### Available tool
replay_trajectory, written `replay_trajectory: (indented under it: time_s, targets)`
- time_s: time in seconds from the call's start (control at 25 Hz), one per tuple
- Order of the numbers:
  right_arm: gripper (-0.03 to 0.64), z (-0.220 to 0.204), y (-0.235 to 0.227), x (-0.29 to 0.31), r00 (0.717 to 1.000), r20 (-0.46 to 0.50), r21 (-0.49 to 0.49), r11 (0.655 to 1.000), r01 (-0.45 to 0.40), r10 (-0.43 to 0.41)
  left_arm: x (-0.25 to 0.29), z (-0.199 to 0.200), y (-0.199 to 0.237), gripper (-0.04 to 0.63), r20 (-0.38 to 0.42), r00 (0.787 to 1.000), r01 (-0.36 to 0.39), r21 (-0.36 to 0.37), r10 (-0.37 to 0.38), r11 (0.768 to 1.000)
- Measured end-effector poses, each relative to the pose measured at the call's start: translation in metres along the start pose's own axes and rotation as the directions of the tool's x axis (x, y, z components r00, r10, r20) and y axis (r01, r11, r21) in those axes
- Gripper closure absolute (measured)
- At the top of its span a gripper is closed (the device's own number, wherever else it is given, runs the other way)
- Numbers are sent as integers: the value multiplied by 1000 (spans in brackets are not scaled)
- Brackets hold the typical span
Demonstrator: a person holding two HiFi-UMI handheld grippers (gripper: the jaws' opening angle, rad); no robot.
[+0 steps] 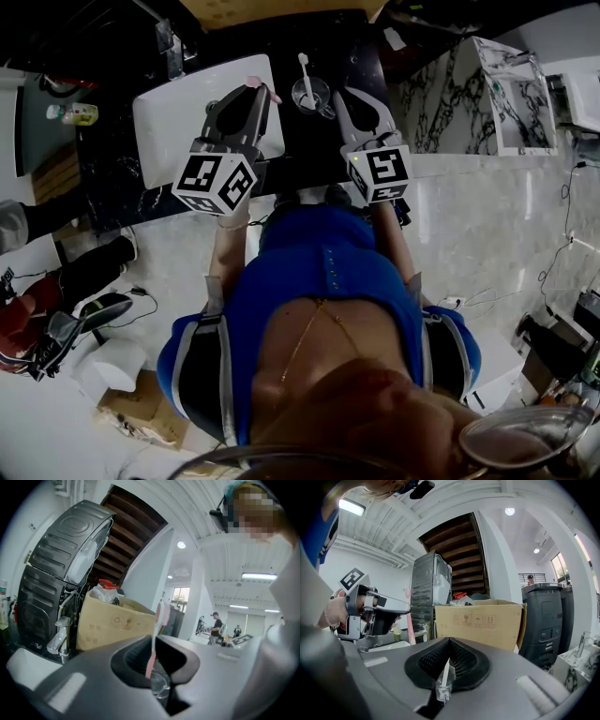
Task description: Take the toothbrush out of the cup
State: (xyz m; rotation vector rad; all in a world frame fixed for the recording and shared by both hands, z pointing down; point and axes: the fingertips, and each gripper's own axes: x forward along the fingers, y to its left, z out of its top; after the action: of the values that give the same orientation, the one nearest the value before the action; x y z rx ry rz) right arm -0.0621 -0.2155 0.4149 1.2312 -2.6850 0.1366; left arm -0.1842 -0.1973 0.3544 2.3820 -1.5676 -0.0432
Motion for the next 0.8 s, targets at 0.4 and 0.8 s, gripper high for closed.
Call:
replay_trajectory:
  time_s: [0.4, 0.8]
  targets:
    - [614, -5, 15, 16, 998, -28, -13, 999, -51, 50, -14, -8, 8, 572, -15, 1000, -12, -26, 12, 1000]
    - [564, -28, 23, 59, 987, -131, 6, 996, -88, 88, -22, -22, 19, 572, -53, 999, 3, -61, -6, 998]
